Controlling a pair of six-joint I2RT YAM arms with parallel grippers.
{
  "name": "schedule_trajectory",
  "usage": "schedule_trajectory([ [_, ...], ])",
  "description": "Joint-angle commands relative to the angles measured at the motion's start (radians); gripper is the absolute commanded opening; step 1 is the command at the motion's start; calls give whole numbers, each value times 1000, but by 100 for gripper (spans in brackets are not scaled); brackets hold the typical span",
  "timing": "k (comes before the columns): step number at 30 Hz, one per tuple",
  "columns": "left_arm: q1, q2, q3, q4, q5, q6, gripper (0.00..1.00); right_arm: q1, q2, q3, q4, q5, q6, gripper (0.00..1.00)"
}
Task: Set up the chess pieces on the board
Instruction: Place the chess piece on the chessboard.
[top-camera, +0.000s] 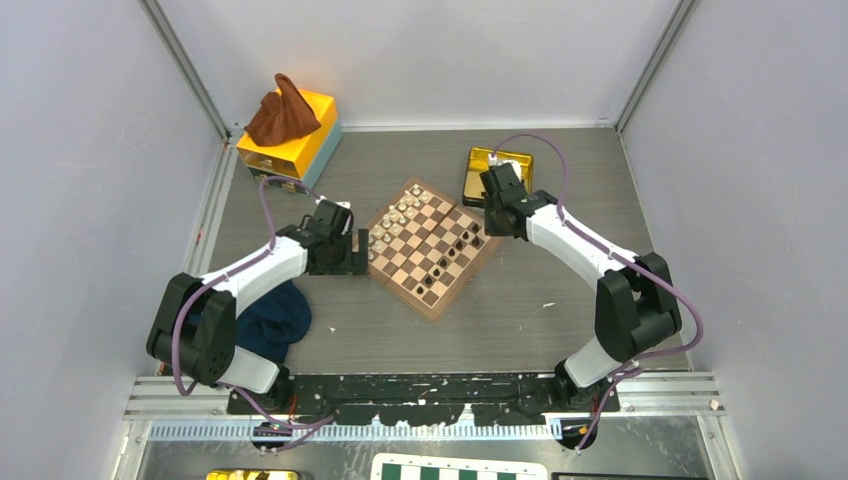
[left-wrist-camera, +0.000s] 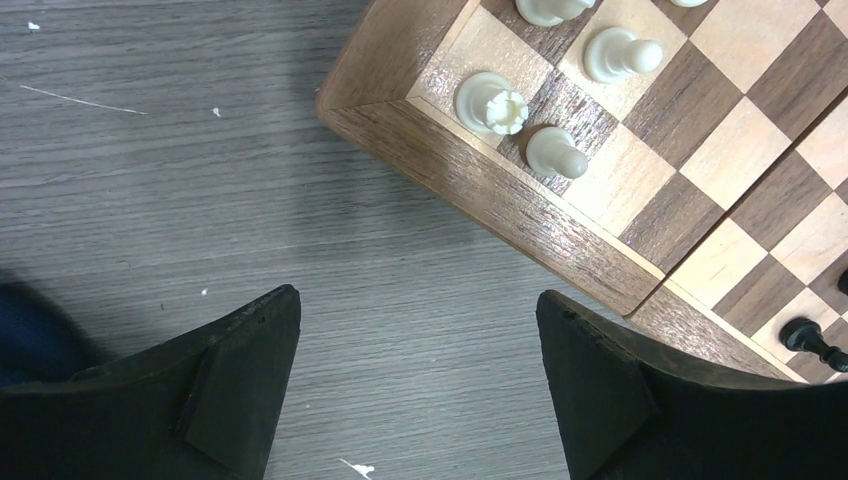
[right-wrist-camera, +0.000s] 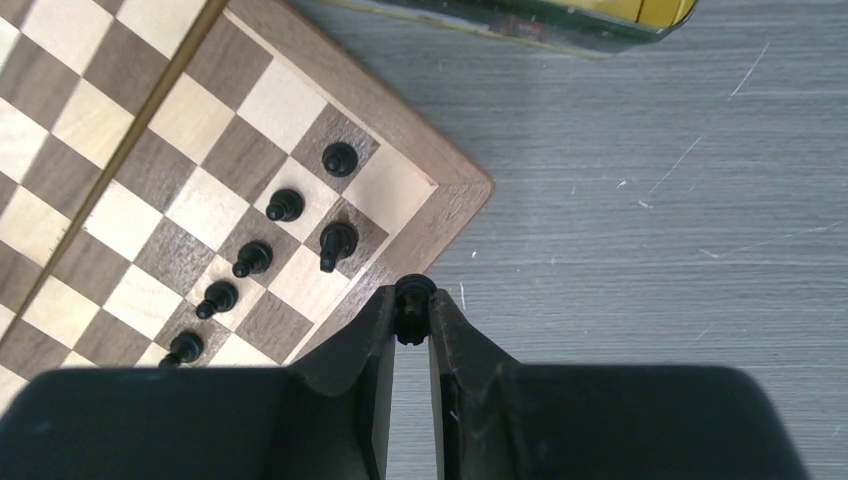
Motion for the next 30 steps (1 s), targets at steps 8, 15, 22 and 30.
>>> schedule_trajectory([
  [8, -19, -47, 23, 14, -8, -14, 88, 25, -12, -70, 118, 31, 22, 3],
  [15, -19, -42, 24, 11, -13, -14, 88, 25, 58, -56, 154, 33, 1, 3],
  [22, -19, -41, 24, 10, -21, -12, 88, 23, 113, -35, 182, 39, -11, 3],
  [30, -19, -31, 27, 10, -24, -10, 88, 20, 158, -1, 184, 36, -22, 3],
])
